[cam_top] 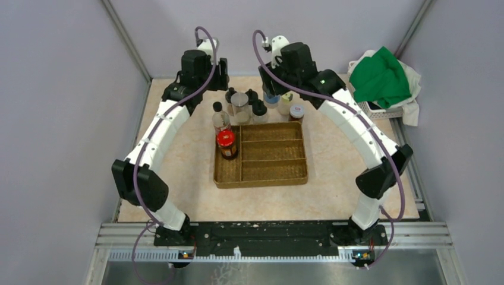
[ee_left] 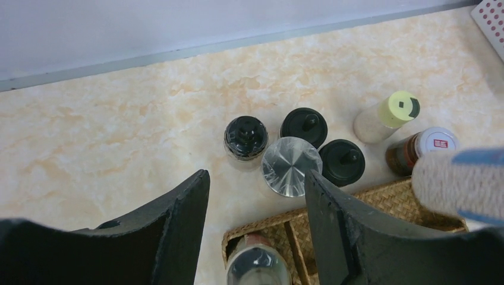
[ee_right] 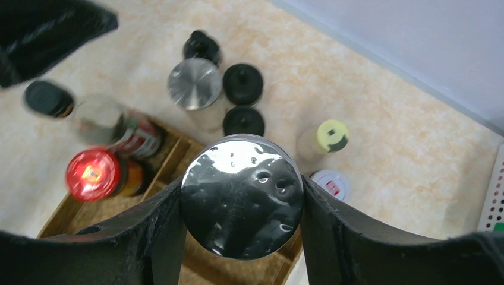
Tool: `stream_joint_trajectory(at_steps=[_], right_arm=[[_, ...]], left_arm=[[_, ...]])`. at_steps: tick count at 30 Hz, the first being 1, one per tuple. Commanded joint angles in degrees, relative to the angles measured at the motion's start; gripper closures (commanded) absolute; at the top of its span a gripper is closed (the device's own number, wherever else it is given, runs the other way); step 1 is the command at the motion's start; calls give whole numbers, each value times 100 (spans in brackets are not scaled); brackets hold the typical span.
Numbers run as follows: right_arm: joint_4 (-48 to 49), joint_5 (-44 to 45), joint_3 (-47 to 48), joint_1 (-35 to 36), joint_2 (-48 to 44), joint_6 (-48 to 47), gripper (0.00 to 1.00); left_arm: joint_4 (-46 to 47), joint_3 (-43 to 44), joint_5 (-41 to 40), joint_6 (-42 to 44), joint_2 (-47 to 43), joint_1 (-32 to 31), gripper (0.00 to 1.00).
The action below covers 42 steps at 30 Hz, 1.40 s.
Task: Organize the condiment bottles
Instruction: Place the bottle in the storage box.
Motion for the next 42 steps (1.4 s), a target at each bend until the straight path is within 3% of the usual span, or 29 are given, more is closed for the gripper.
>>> stream_joint_trajectory(at_steps=[1,10,16,23,42], right_arm=[[-186,108,-566,519,-840,100,65],[268,67,-2157,1638,-1670,695,65],[880,-252,-2715,2119,-1670,981,65],[1389,-366,-2571,2548,-1180,1018,66],[1897,-689,-2323,2651,-197,965,66]], left_arm=[[-190,105,-147,-61,-488,0,34],[-340,-90,-156,-133,-836,-2,34],[-436,-158,-216,-100,-987,-3,34],[-516,-188,-298,-23,-1100,6,35],[-528,-411,-481,144,-1261,6,35]])
